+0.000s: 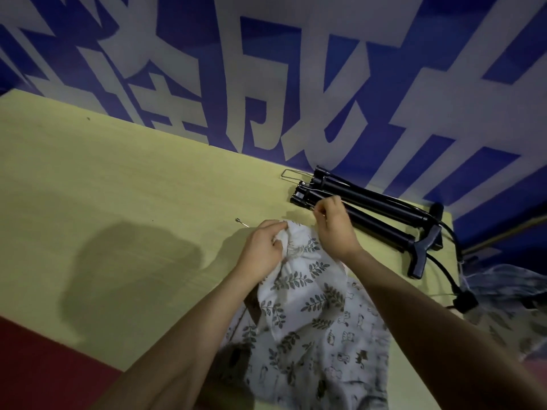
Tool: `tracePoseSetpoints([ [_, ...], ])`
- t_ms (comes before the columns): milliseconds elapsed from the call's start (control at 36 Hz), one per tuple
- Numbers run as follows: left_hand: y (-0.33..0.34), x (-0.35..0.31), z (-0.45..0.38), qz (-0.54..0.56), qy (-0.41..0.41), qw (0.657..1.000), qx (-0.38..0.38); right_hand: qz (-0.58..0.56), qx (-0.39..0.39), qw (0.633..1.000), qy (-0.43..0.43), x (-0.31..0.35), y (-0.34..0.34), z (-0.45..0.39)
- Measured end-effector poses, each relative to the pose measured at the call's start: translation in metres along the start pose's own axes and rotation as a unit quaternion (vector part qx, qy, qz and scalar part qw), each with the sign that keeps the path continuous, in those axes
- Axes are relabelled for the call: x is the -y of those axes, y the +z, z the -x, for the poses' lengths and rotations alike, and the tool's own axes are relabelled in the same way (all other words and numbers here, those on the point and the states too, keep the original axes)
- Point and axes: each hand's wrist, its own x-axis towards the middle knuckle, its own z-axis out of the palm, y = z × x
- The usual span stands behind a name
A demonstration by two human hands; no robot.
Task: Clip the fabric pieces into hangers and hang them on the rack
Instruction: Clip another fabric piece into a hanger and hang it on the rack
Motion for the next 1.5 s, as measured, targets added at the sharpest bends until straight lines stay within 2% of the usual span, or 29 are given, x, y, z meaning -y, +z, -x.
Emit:
tracePoseSetpoints([
  [83,0.001,-0.018,0.005,0.011,-0.01,1.0,0.019,-0.121,0.034,0.992,0.007,0.021,-0.018,0.017],
  [194,-0.002,-0.044,0.022,0.058,-0.031,0.998,0.022,-0.146,0.003,0.988,-0.049,0.036,-0.038,0.044],
  [306,-0.007,-0.062,0.034,0.066,-0.02,0.998,0.009,-0.085,-0.051,0.986,-0.134,0.04,-0.055,0.067],
  [444,-0.009,-0.079,0.044,0.115,0.003,0.992,0.048,-0.052,0.027,0.983,-0.174,0.052,-0.076,0.079],
  [611,-0.018,-0.089,0.055,0.121,0.026,0.992,0.037,0.126,0.014,0.957,-0.261,0.056,-0.096,0.081],
  [722,-0.024,-0.1,0.06,0.069,0.068,0.995,-0.004,0.234,-0.002,0.926,-0.297,0.057,-0.108,0.076],
  [806,-0.023,-0.103,0.058,-0.1,0.108,0.989,-0.024,0.326,0.001,0.897,-0.298,0.058,-0.112,0.072],
  [889,-0.021,-0.107,0.058,-0.211,0.093,0.973,-0.011,0.366,0.013,0.878,-0.309,0.063,-0.115,0.068],
  [1056,-0.017,-0.112,0.055,-0.306,0.06,0.95,0.033,0.373,-0.004,0.882,-0.289,0.063,-0.117,0.058],
  [1167,-0.015,-0.111,0.047,-0.301,0.051,0.952,0.015,0.359,0.078,0.894,-0.256,0.056,-0.12,0.05],
  [1250,-0.013,-0.109,0.035,-0.267,0.029,0.963,-0.019,0.248,0.094,0.934,-0.239,0.049,-0.118,0.045],
  [1306,-0.013,-0.107,0.025,-0.247,0.018,0.968,-0.039,0.119,0.07,0.971,-0.194,0.045,-0.115,0.041],
  [1389,-0.013,-0.105,0.013,-0.255,0.01,0.964,-0.072,-0.042,-0.046,0.992,-0.106,0.041,-0.114,0.032],
  [1444,-0.014,-0.102,0.005,-0.263,0.004,0.961,-0.09,-0.054,-0.11,0.991,-0.053,0.036,-0.116,0.023],
  [1500,-0.015,-0.098,-0.003,-0.266,-0.003,0.959,-0.099,0.009,-0.115,0.993,-0.021,0.026,-0.117,0.011],
])
